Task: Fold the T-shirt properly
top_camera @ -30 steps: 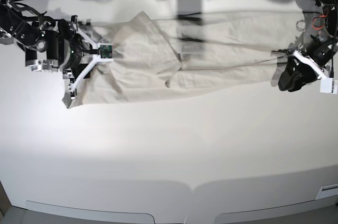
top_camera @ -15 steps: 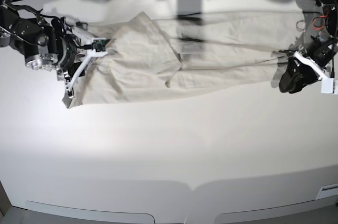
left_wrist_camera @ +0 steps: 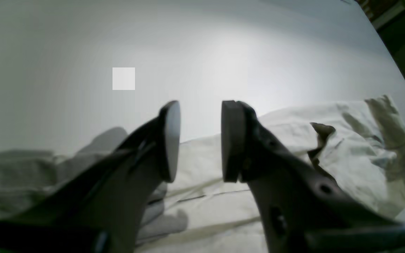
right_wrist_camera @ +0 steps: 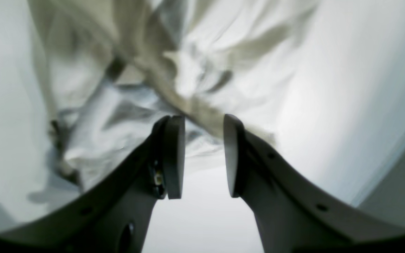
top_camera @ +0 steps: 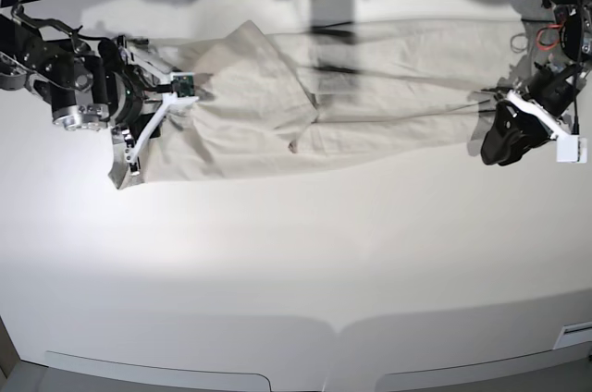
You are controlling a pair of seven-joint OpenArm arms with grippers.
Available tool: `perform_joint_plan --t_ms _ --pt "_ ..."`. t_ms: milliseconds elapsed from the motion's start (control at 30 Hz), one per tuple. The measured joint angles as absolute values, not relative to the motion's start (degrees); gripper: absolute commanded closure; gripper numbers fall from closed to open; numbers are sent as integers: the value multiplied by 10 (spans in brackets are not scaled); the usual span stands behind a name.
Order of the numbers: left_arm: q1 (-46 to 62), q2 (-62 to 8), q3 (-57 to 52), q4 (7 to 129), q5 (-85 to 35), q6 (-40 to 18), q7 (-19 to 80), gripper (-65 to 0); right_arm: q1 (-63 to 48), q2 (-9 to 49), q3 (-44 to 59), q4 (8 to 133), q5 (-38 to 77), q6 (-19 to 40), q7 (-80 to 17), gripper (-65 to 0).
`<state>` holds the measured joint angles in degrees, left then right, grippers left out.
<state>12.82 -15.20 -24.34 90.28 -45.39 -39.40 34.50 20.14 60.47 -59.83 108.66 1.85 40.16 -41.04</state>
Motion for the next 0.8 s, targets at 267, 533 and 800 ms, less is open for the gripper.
perform_joint_plan --t_ms 267,533,800 --pt "128 -152 -243 903 -450 -394 345 -196 201 601 -661 1064 -31 402 -407 -188" --pt "128 -152 -243 903 -424 -394 346 -196 201 557 -661 1064 -43 401 -425 0" --pt "128 -152 -243 903 -424 -394 345 -196 204 522 -587 1028 -88 347 -427 0"
